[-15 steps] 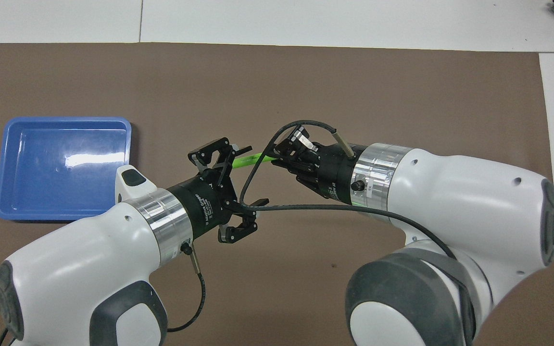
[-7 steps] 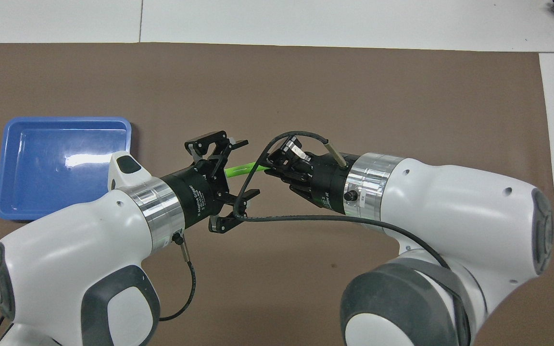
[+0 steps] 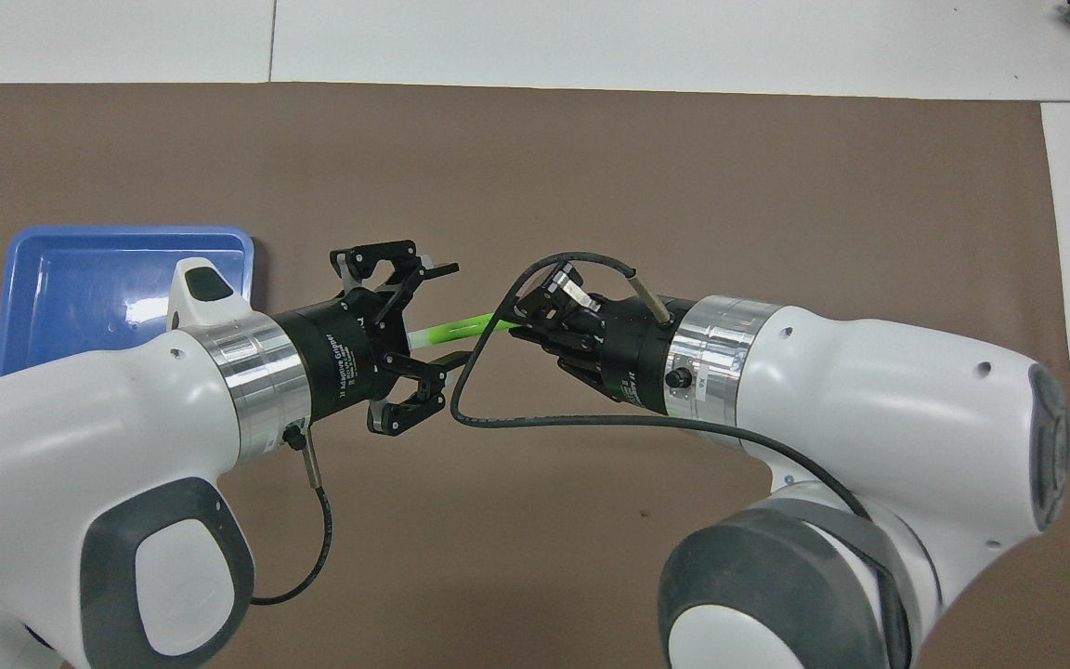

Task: Right arm passes pens to left for tray arrangement
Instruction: 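Close the left gripper on the green pen and open the right gripper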

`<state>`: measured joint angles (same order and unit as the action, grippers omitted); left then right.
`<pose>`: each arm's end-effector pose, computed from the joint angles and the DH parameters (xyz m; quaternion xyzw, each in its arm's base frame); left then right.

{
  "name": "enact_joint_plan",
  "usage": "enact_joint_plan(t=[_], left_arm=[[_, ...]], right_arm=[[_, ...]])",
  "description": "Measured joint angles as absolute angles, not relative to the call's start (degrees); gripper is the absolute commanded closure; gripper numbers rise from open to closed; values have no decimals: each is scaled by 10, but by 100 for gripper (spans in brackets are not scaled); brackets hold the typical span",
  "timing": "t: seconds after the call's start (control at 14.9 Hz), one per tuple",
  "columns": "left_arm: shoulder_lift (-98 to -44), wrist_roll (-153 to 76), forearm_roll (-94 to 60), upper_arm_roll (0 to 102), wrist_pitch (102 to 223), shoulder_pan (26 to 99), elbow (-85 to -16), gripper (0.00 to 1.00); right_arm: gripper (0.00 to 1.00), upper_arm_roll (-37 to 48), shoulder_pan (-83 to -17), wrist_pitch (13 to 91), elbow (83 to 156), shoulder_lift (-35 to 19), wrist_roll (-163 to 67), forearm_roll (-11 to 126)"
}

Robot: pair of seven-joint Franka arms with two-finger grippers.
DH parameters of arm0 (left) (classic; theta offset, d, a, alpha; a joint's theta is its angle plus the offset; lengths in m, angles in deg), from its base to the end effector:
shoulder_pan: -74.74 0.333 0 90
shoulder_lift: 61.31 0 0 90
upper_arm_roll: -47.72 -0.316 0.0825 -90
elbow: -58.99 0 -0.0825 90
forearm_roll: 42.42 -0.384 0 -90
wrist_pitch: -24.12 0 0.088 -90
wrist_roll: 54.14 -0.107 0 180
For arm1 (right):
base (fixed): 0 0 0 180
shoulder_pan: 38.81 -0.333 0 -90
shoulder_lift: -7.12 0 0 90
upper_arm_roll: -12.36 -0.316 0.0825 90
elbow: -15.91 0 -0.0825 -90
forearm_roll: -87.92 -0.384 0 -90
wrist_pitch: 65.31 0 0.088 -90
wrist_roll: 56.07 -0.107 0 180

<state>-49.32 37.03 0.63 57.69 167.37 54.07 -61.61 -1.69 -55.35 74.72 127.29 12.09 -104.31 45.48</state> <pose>0.4624 -0.2765 0.5736 0.6645 0.6337 -0.1087 0.3809 0.4962 0.2999 0.5840 -0.8550 0.3314 -0.0230 0.3982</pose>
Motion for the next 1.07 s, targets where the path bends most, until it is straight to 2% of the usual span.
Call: enact_joint_plan(t=[0.2,0.4,0.6,0.74,0.94,1.07], left_arm=[[-494,368,6,577,1674,541,-616,24],[-494,368,6,577,1674,541,-616,47],[-495,367,6,579,1674,541,-616,50],[-495,367,6,580,1674,541,-616,65],[-495,370,6,582,1673,541,-618,100],[-496,371,6,581,1673,541,-617,100]], right_arm=[[100,-17,-553,747,1273,121,-1043,455],[100,-17,-553,747,1273,121,-1043,455],[100,-17,-553,748,1273,121,-1043,455],[100,-17,-554,748,1273,121,-1043,455],[100,-15,-554,754,1273,121,-1043,453],[100,-16,-554,755,1273,122,-1043,450]])
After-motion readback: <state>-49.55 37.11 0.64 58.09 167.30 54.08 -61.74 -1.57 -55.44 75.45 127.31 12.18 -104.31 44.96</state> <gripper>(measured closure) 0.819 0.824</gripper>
